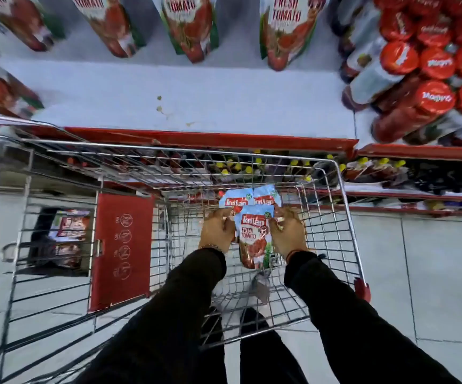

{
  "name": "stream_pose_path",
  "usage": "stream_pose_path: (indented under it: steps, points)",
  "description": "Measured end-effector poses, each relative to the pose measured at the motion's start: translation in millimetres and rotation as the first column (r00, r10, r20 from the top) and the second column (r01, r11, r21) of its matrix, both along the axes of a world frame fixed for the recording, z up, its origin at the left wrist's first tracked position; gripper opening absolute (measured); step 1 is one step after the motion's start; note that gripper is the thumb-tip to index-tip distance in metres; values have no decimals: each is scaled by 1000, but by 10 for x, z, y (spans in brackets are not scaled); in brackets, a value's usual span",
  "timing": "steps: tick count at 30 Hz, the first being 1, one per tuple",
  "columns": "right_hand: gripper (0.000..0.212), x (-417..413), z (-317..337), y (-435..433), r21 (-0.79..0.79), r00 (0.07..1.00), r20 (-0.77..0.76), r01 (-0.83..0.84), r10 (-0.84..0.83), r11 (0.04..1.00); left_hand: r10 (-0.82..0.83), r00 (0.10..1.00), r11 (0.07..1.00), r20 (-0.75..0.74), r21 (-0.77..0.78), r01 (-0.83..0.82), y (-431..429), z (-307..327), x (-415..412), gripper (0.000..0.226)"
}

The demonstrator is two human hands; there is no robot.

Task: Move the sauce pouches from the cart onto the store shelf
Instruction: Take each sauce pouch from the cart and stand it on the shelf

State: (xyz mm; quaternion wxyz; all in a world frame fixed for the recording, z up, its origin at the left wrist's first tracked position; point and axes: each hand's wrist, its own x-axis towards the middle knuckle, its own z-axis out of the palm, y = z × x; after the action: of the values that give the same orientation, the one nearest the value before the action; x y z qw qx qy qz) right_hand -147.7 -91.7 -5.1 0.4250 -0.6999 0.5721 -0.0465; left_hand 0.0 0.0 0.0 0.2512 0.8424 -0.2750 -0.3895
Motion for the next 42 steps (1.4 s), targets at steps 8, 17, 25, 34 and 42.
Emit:
stream_pose_path:
  steps: [8,17,25,34,42]
  points:
    - [27,0,-531,-103,235,992,-85,111,-94,966,-58,949,980,-310,164,113,-217,-750,12,48]
    - [25,-111,-651,-39,176,993,-96,84,-67,981,-30,986,980,-167,189,62,-106,-746,-24,49]
    - [21,-230,-289,176,195,998,-53,41,-32,980,145,974,989,-172,20,-144,324,-471,-165,18]
    - [20,-29,670,348,139,996,84,8,-20,990,113,991,986,-75,-112,-121,505,411,125,15]
    - [22,425,1517,407,-50,975,215,-51,61,997,186,980,928,67,-338,-153,620,1287,531,20]
